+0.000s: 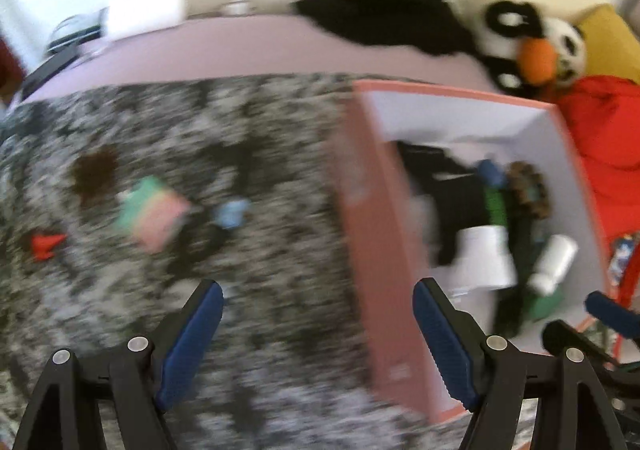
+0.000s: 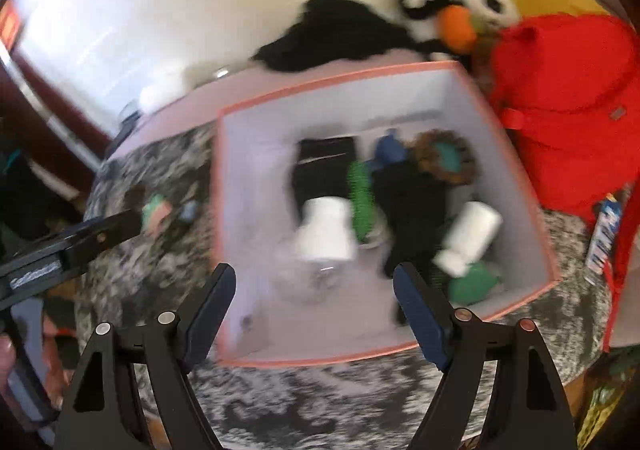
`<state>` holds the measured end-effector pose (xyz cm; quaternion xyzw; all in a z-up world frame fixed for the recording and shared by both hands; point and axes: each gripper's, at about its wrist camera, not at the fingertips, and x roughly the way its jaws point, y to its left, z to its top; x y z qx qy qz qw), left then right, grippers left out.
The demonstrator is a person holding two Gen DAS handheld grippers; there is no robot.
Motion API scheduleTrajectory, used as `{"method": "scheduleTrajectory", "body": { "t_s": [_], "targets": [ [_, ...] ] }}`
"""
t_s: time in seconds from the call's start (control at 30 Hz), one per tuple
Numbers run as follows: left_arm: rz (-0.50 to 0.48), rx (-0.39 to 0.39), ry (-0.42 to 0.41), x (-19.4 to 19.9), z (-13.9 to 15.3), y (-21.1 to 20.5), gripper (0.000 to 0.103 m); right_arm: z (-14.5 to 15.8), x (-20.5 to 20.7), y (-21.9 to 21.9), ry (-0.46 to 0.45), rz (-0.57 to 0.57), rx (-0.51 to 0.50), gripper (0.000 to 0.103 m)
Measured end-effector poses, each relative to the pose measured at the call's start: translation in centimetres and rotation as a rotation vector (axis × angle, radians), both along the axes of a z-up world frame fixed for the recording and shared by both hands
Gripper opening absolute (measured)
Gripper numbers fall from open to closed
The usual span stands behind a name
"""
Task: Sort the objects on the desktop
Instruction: 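Grasp the small blue bottle with the right tool while the left tool grasps the pastel pouch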
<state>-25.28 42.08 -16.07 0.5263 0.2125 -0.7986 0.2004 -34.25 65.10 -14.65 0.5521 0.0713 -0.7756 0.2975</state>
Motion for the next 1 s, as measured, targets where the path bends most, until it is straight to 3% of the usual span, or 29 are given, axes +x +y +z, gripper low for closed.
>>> {"method": "scheduleTrajectory", "body": {
  "t_s": [0.13,0.27,0.53,0.67,0.8,1.0],
  "targets": [
    [0.063,-0.031,-0.021,3.8,-1.4,-5.2,0.082,-0.4,2.9,-5.7,-0.024,0.069,-0.049,0.084],
    [0.048,-0.055,-0.025,5.3,-4.4,-10.1,0.082,-1.8,4.6,-11.5,-0.042,0.1,-0.081,0.084],
    [-0.102,-0.008,-0.062,1.9,-13.9,-15.0,0.082,-10.8,4.1,-21.3,-0.111,0.034,-0.042,0.08],
    [-0.128,-0.001,-0.079,0.0,-16.8,-16.2,0.08,-16.1,2.6,-23.8,-0.17,-0.017,-0.008,0.067],
    [-0.098,0.033,-0.056,-0.5,-18.4,-17.6,0.081,-20.1,1.3,-24.9,-0.227,-0.082,-0.012,0.065],
    [-0.048,0.104,-0.054,0.1,-18.4,-18.7,0.081,-21.2,0.2,-25.6,-0.243,-0.089,-0.066,0.067]
  ]
}}
